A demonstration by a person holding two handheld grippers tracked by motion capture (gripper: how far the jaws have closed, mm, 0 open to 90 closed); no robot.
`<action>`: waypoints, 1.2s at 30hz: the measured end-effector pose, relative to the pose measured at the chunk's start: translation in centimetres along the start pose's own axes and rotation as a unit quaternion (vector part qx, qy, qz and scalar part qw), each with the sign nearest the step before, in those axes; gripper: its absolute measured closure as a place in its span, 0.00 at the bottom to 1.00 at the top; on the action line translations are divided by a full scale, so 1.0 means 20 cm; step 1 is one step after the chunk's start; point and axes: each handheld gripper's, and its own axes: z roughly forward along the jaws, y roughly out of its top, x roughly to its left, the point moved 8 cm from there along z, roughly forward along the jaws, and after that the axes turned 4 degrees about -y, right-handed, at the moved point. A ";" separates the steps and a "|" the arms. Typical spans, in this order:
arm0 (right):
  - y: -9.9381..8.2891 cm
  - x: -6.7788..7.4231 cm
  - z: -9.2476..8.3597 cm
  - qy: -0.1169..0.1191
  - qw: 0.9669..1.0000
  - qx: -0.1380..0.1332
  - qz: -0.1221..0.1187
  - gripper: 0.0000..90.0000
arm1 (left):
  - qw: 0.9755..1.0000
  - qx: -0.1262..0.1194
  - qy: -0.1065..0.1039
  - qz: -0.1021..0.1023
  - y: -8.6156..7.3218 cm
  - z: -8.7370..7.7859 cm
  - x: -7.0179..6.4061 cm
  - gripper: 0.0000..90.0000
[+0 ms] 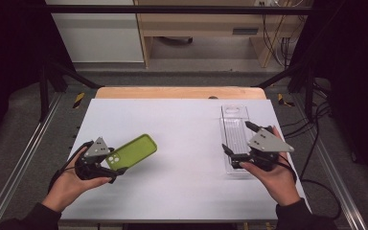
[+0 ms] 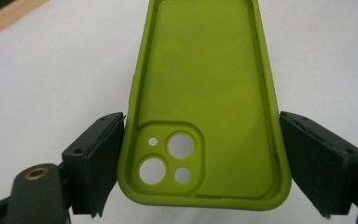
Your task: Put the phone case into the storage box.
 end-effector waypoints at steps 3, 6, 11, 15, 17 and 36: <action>0.11 0.04 0.08 0.014 0.999 0.019 -0.036 0.08 | 1.000 0.001 -0.008 0.015 0.08 0.00 0.02 0.18; 0.17 0.09 0.16 0.038 0.997 0.038 -0.056 0.09 | 0.999 0.003 -0.012 0.034 0.17 0.00 0.03 0.18; 0.20 0.17 0.29 0.081 0.992 0.065 -0.073 0.09 | 0.999 0.008 -0.015 0.050 0.27 0.03 0.07 0.18; 0.19 0.24 0.37 0.108 0.986 0.087 -0.092 0.11 | 0.998 0.014 -0.013 0.060 0.31 0.07 0.10 0.18; 0.18 0.27 0.40 0.119 0.982 0.098 -0.109 0.12 | 0.997 0.019 -0.012 0.068 0.34 0.09 0.11 0.18; 0.10 0.49 0.52 0.185 0.959 0.134 -0.166 0.15 | 0.997 0.035 -0.012 0.073 0.36 0.20 0.03 0.18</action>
